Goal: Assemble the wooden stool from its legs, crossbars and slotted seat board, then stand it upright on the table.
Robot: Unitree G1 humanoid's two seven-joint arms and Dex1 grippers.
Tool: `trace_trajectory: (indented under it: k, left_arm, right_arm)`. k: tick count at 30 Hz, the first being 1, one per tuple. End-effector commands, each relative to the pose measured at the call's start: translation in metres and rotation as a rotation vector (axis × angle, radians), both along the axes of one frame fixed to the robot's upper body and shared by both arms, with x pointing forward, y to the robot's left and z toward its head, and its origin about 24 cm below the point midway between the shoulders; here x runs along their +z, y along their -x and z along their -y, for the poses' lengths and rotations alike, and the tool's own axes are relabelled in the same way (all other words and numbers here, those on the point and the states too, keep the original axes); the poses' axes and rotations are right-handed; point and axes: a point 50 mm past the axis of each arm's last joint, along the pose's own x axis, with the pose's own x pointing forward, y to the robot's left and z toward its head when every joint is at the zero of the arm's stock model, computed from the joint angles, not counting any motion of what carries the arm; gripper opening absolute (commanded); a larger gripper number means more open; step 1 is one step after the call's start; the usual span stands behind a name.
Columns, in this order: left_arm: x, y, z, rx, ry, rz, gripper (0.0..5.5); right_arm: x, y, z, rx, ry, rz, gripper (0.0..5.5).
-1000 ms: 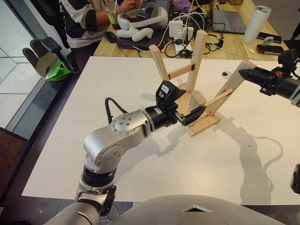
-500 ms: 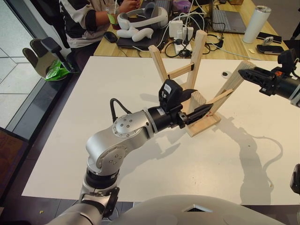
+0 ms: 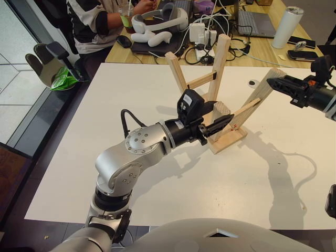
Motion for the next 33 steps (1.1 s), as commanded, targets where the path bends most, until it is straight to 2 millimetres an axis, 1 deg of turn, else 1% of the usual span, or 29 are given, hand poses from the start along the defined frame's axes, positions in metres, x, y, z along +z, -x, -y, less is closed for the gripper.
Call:
trace_trajectory:
  k: [1,7,15,23,28,33]
  left_arm:
    - [-0.012,-0.002,-0.004,0.026,-0.077,-0.05,2.35]
    - [-0.014,-0.001,-0.007,0.018,-0.108,-0.052,2.31]
    - [-0.016,0.001,-0.009,0.005,-0.139,-0.052,2.28]
    - [-0.019,-0.005,-0.001,0.004,-0.198,-0.048,2.23]
    - [-0.015,-0.006,0.005,-0.008,-0.224,-0.028,2.2]
    - [-0.014,-0.005,0.006,-0.012,-0.229,-0.022,2.15]
  right_arm:
    - [0.002,0.004,-0.003,0.025,-0.027,0.028,1.05]
    - [0.0,0.008,0.0,0.009,-0.045,0.033,1.05]
    - [-0.007,0.008,0.012,-0.087,-0.086,0.028,1.04]
    - [-0.005,0.01,0.009,-0.094,-0.142,0.047,1.04]
    - [-0.005,0.011,0.008,-0.093,-0.15,0.055,1.03]
    - [-0.005,0.011,0.007,-0.099,-0.148,0.058,1.02]
